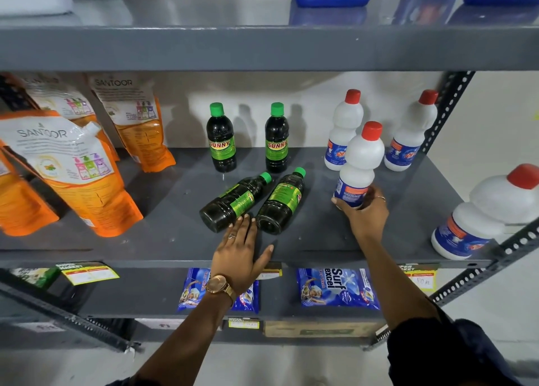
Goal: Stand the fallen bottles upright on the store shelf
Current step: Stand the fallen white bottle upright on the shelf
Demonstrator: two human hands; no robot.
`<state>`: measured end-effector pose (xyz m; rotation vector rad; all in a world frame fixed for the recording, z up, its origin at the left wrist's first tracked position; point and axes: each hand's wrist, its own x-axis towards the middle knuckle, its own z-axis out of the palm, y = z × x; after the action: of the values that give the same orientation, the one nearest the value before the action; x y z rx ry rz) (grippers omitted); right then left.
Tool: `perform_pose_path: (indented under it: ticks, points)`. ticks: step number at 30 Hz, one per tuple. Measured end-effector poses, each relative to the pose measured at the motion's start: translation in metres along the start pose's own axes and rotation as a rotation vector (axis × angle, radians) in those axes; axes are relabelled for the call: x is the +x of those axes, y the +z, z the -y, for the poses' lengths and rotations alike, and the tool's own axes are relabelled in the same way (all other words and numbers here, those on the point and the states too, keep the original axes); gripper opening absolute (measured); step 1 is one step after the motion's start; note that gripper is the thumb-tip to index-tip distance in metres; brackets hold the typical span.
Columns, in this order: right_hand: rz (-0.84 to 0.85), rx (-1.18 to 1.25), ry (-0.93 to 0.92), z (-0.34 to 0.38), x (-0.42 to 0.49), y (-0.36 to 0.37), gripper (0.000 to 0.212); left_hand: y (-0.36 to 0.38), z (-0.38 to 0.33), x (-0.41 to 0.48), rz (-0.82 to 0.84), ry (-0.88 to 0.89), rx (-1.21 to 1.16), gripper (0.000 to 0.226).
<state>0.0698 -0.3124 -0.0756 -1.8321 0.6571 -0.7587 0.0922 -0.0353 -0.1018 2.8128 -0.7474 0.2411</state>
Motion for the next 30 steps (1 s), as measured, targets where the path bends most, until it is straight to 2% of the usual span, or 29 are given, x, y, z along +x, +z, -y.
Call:
perform_pose_path:
  ticks: [3,8,14,19,26,30]
  points:
    - [-0.008,-0.04,-0.013,0.0014,0.0007,0.0028,0.08,0.0005,0.0001,-0.0003,0.006,0.001,-0.001,0.079]
    - [0.056,-0.002,0.008,-0.0037,-0.0006,-0.0021,0.065,0.0012,0.0007,-0.0014,0.004,0.002,-0.007,0.08]
    - [0.021,-0.039,0.02,-0.0009,-0.0008,0.0011,0.08,0.001,0.0003,-0.0002,0.001,0.003,-0.008,0.082]
    - [0.082,0.007,0.021,-0.0044,0.0006,-0.0017,0.068,0.0015,0.0009,-0.0005,0.004,0.003,-0.014,0.081]
    - [0.048,-0.012,-0.005,-0.0084,0.0023,-0.0011,0.074,0.0014,0.0008,-0.0012,0.008,0.009,-0.012,0.081]
    - [0.038,-0.014,-0.006,-0.0065,-0.0005,-0.0033,0.067,0.0004,0.001,-0.001,0.009,0.01,-0.013,0.081]
